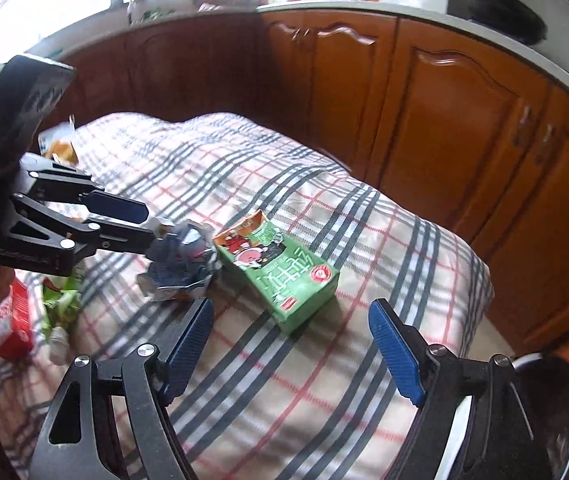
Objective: Collect trash
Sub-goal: 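Grasp crumpled blue-white paper with the left tool while the right tool grasps the green milk carton, then carry the paper and green carton over the bin and open both tools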
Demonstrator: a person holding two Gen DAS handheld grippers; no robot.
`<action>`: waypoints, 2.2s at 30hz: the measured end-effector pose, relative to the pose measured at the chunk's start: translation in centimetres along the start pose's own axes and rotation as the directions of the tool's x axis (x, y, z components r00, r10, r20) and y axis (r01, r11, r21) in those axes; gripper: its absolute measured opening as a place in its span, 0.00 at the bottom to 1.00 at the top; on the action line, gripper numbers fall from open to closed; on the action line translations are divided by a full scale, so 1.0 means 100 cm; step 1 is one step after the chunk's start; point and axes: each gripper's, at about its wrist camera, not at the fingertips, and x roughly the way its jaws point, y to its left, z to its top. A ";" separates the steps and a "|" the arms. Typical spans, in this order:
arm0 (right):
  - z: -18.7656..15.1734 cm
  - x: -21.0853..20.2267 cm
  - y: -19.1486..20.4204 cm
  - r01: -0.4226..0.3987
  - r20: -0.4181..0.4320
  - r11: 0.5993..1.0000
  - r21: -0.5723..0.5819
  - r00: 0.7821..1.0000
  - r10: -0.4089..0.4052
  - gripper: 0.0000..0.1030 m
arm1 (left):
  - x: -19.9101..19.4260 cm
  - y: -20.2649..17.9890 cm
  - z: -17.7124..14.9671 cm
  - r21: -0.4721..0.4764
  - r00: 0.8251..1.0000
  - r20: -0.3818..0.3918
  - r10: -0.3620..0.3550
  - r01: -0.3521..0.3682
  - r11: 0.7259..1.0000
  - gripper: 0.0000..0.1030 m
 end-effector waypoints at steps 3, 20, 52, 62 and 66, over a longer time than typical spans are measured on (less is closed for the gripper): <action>0.010 0.020 -0.010 -0.034 -0.038 0.999 -0.034 0.999 0.033 0.79 | 0.015 0.000 0.005 0.021 1.000 -0.026 0.001 -0.001 1.000 0.29; 0.003 0.035 -0.014 -0.084 -0.028 0.992 0.091 0.996 0.087 0.56 | -0.009 0.002 -0.009 0.009 0.995 0.072 -0.065 0.064 0.998 0.03; -0.156 -0.147 -0.029 0.066 0.182 0.692 0.719 0.943 -0.279 0.54 | -0.039 -0.108 -0.035 0.056 0.955 0.165 -0.248 0.242 0.969 0.03; -0.175 -0.168 -0.050 0.112 0.166 0.642 0.759 0.920 -0.356 0.54 | -0.025 -0.139 -0.015 0.098 0.955 0.155 -0.252 0.239 0.966 0.03; -0.181 -0.174 -0.060 0.128 0.155 0.628 0.767 0.914 -0.376 0.54 | -0.018 -0.150 -0.003 0.116 0.955 0.149 -0.255 0.239 0.964 0.03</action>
